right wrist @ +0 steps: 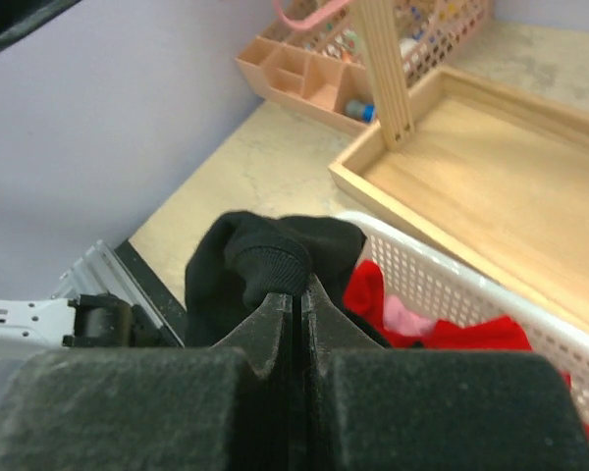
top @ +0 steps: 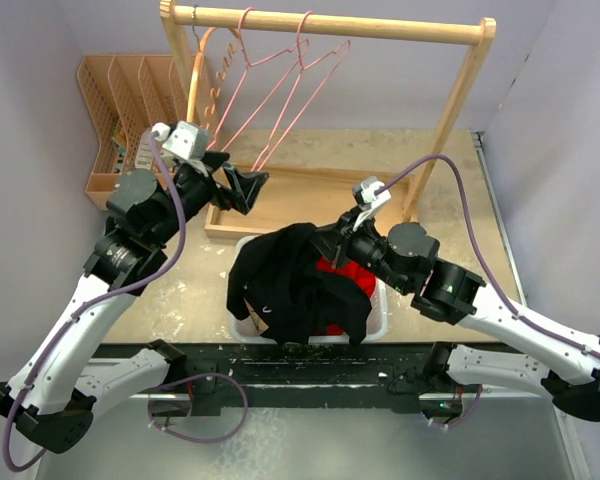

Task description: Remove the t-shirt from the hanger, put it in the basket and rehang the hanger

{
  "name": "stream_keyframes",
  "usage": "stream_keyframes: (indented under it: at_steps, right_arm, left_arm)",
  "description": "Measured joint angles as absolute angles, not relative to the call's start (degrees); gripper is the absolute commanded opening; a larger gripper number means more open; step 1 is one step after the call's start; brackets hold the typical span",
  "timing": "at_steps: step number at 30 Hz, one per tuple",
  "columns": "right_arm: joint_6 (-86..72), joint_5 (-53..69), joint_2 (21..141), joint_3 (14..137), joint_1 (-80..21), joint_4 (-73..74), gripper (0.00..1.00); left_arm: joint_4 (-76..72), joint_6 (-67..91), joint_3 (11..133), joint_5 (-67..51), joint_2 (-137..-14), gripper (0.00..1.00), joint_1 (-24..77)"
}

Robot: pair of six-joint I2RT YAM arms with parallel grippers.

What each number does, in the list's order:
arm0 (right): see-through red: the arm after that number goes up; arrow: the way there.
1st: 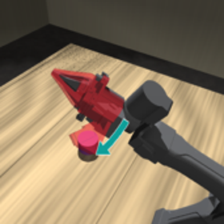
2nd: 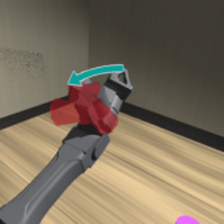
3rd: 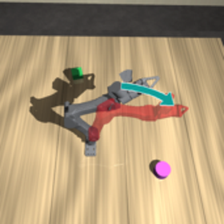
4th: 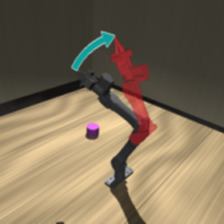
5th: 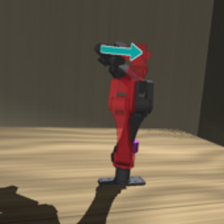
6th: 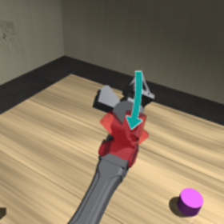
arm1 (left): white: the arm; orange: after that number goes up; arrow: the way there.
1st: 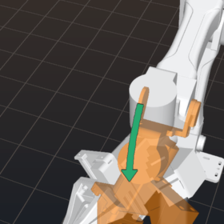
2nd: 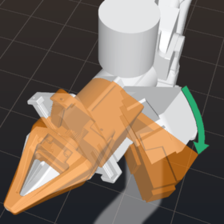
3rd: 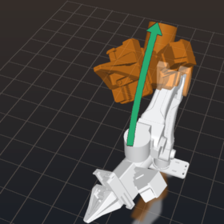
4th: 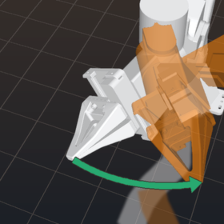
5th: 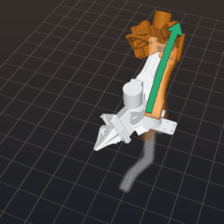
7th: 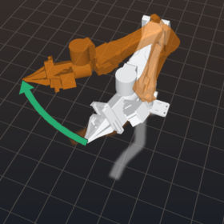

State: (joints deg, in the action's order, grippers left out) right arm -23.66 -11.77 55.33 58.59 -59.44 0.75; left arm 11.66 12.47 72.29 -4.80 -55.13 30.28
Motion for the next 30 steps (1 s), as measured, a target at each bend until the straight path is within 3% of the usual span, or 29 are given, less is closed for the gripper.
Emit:
stream_keyframes:
  at_steps: [7, 14, 25, 30]
  right_arm:
    - [-27.2, -14.5, 55.0, 53.0, -59.4, 7.7, 0.0]
    - [-32.8, -14.7, 62.8, 50.1, -59.5, 17.6, 0.0]
    - [-42.9, -21.5, 74.1, 47.3, -58.9, 24.1, 0.0]
    - [-44.5, -23.6, 77.6, 47.3, -58.8, 24.1, 0.13]
  left_arm:
    - [11.6, 12.8, 67.2, -10.0, -54.7, 0.99, 30.3]
    - [11.7, 13.9, 61.8, -14.6, -53.3, 0.99, 30.9]
    - [13.5, 14.5, 56.8, -12.6, -50.1, 0.99, 32.0]
    - [14.9, 14.9, 54.5, -7.5, -47.3, 0.99, 32.1]
